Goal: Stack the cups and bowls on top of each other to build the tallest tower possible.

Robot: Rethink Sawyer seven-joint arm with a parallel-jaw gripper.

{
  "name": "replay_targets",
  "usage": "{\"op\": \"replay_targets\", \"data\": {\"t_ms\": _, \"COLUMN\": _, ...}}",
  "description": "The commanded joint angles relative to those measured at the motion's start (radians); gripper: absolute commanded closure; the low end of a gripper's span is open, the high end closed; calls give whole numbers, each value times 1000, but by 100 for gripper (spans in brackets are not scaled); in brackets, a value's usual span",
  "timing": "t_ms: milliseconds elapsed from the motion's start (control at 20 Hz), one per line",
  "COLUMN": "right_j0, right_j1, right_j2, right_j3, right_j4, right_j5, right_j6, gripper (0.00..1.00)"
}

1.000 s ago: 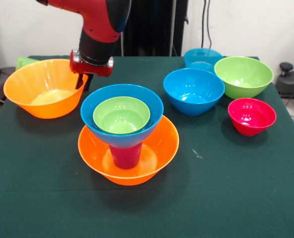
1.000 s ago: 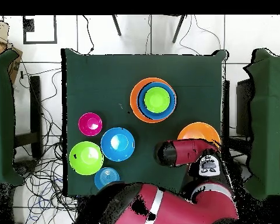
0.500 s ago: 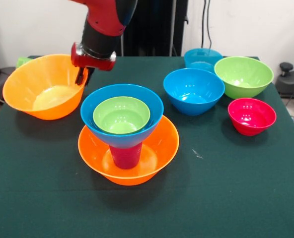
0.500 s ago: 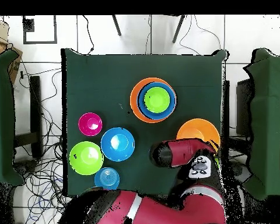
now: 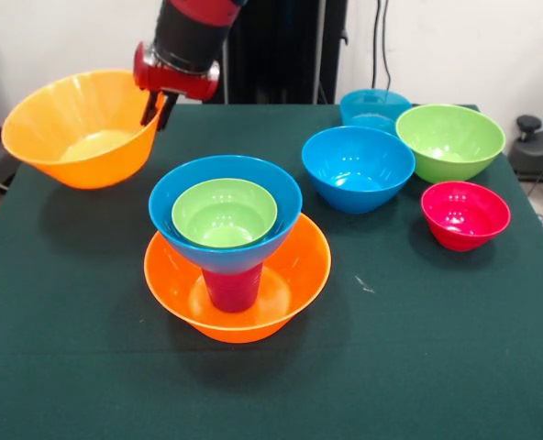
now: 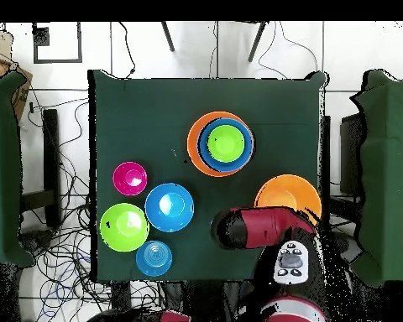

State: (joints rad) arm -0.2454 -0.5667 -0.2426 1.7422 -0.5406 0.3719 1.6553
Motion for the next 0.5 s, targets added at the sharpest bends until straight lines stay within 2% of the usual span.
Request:
{"op": "replay_targets", "data": {"t_ms": 50, "right_j0": 16, "right_j1": -62, "right_j2": 56, "right_j3": 55, "right_j4": 0, "right_j5": 105, "right_j6": 22, "gripper": 100}}
{"op": "replay_targets", "data": {"t_ms": 500, "right_j0": 43, "right_j1": -147, "right_j2": 38, "right_j3": 64, "right_j4": 3, "right_j5": 193, "right_j6": 4, "gripper": 100}}
